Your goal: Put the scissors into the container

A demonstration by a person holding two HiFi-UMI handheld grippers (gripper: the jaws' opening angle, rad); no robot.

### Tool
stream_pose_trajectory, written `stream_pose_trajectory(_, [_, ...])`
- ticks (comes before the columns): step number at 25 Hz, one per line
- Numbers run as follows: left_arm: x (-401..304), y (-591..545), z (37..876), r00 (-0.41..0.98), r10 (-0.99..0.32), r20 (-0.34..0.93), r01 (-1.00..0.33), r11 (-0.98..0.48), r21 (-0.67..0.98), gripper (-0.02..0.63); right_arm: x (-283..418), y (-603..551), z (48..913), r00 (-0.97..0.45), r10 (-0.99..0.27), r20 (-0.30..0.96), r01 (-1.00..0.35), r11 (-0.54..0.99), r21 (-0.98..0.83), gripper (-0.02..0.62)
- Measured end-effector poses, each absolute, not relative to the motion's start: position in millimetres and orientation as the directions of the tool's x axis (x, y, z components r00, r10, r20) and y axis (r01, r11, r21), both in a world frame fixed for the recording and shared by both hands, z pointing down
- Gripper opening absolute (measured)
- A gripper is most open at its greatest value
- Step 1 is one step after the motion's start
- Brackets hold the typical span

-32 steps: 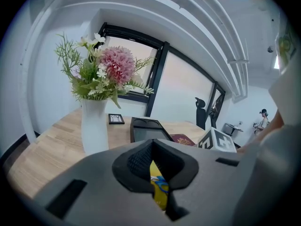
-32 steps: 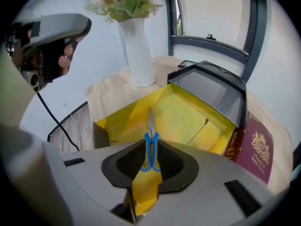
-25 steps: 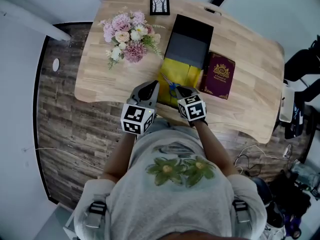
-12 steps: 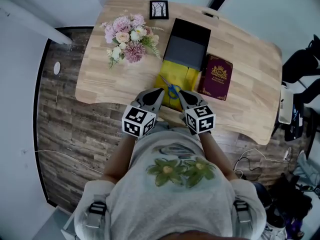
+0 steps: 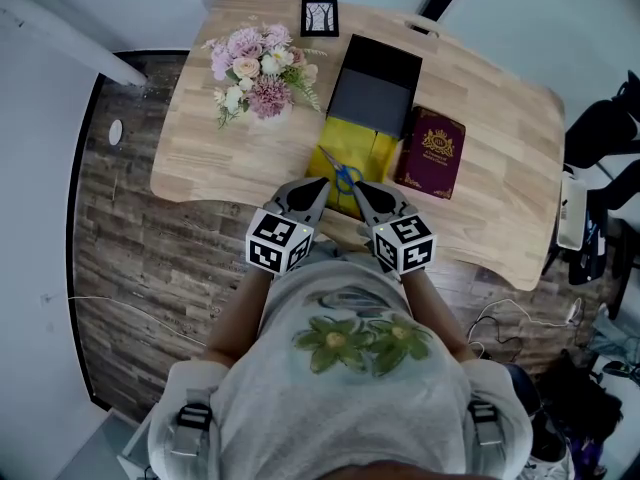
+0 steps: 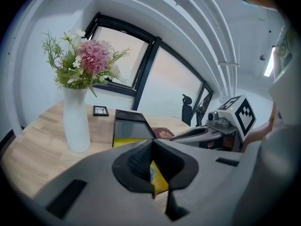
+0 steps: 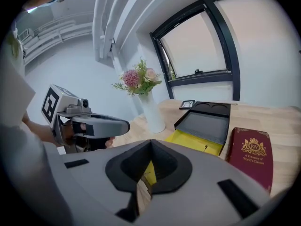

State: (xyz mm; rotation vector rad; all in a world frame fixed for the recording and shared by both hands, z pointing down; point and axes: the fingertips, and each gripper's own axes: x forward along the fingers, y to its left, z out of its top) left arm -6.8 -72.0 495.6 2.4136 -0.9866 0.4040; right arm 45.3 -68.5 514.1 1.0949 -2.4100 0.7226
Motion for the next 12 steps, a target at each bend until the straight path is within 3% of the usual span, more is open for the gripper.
stream_pose_trajectory(12, [-3.5, -65.3, 503.4, 0.692, -0.554, 0.463, -0.715, -0.615, 0.334, 0.005, 49.2, -62.4, 523.7, -0.613, -0.553, 0.565, -0.773, 0.567, -0.283, 0.005])
